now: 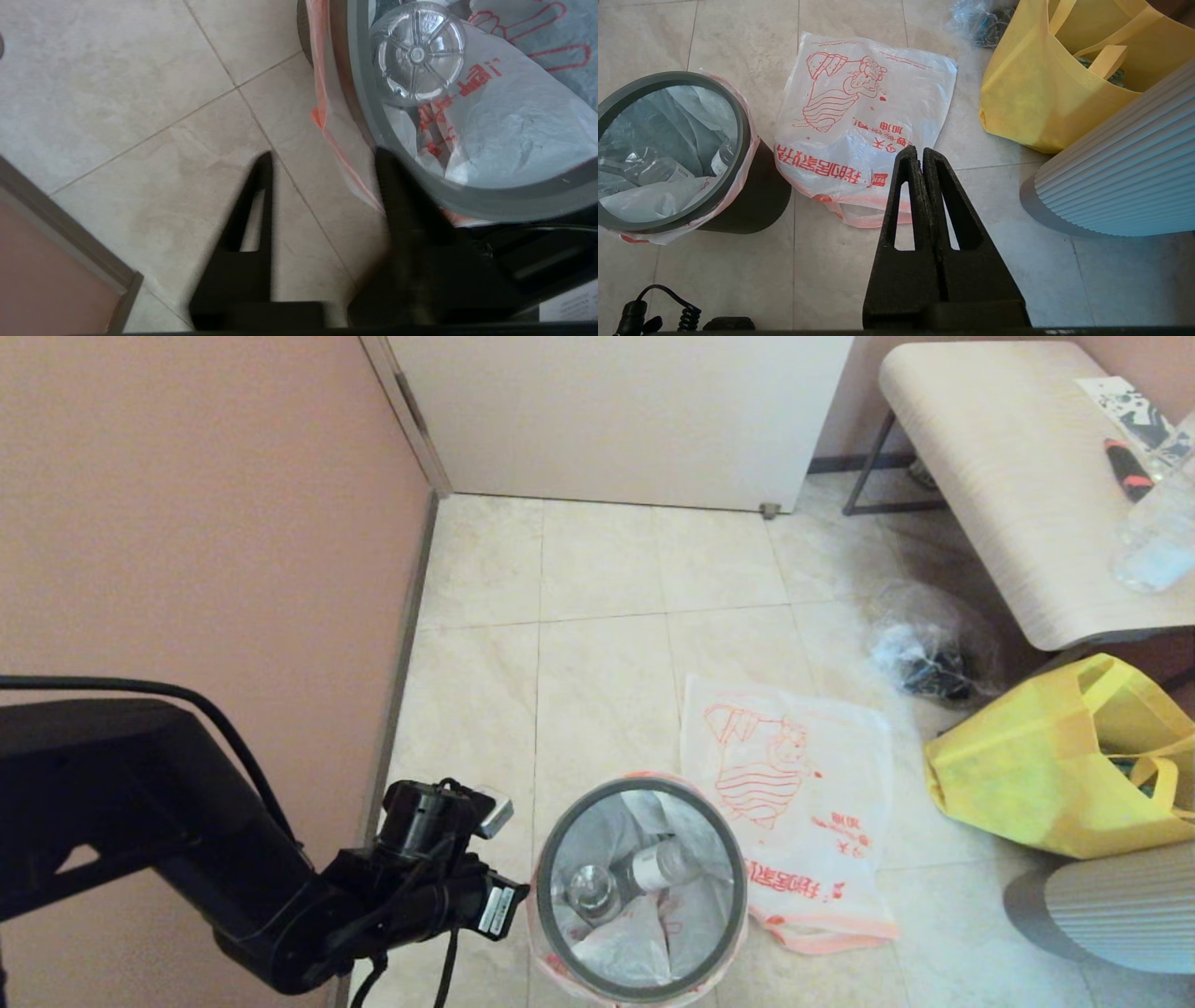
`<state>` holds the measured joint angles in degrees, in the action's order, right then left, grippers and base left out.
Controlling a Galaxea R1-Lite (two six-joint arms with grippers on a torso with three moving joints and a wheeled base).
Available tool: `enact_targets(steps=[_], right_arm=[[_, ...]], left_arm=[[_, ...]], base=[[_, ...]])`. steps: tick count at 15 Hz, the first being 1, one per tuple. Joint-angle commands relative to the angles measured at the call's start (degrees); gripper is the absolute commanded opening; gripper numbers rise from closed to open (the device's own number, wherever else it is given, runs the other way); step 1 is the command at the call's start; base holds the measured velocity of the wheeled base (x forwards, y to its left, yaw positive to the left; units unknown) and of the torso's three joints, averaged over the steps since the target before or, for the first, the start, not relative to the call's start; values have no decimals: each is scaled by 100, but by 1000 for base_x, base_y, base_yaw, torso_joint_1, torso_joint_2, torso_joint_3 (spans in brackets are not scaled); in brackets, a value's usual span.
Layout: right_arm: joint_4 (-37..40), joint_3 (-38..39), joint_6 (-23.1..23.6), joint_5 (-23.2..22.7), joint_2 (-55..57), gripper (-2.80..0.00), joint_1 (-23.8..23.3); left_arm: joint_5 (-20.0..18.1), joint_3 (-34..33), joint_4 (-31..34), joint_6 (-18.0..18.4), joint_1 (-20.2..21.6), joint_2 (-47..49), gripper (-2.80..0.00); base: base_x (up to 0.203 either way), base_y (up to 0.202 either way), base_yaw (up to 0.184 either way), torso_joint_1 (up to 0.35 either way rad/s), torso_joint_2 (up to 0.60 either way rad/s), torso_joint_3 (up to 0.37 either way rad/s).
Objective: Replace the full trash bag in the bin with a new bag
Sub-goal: Place the trash can ring on the floor
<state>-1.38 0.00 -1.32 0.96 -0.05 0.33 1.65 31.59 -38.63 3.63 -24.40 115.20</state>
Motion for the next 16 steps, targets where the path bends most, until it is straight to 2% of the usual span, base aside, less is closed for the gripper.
enact_targets(steps=[1, 4, 6, 8, 11, 12, 13, 16], right_arm=[[-3, 62, 0, 0, 5, -280, 2], [-3, 62, 0, 0, 5, -280, 2], [-3, 62, 0, 0, 5, -280, 2], [-3, 62, 0, 0, 5, -280, 2], [-3, 62, 0, 0, 5, -280, 2], [-3, 62, 0, 0, 5, -280, 2], [-3, 62, 0, 0, 5, -280, 2], [-3, 62, 0, 0, 5, -280, 2]], left_arm=[[-3, 65, -21, -9, -72, 136, 0], [42, 306, -16, -237, -253, 291, 0], [343, 510, -21, -300, -416, 523, 0], [614, 755, -27, -531, -554, 687, 0], [684, 914, -26, -653, -592, 824, 0], [724, 941, -30, -653, -592, 870, -191], [767, 980, -30, -661, -583, 908, -280], [785, 998, -136, -662, -581, 908, -280]], base=[[0, 0, 0, 0, 0, 0], [0, 0, 0, 0, 0, 0], [0, 0, 0, 0, 0, 0], [0, 0, 0, 0, 0, 0], [0, 0, 0, 0, 0, 0], [0, 0, 0, 0, 0, 0], [0, 0, 0, 0, 0, 0], [0, 0, 0, 0, 0, 0]])
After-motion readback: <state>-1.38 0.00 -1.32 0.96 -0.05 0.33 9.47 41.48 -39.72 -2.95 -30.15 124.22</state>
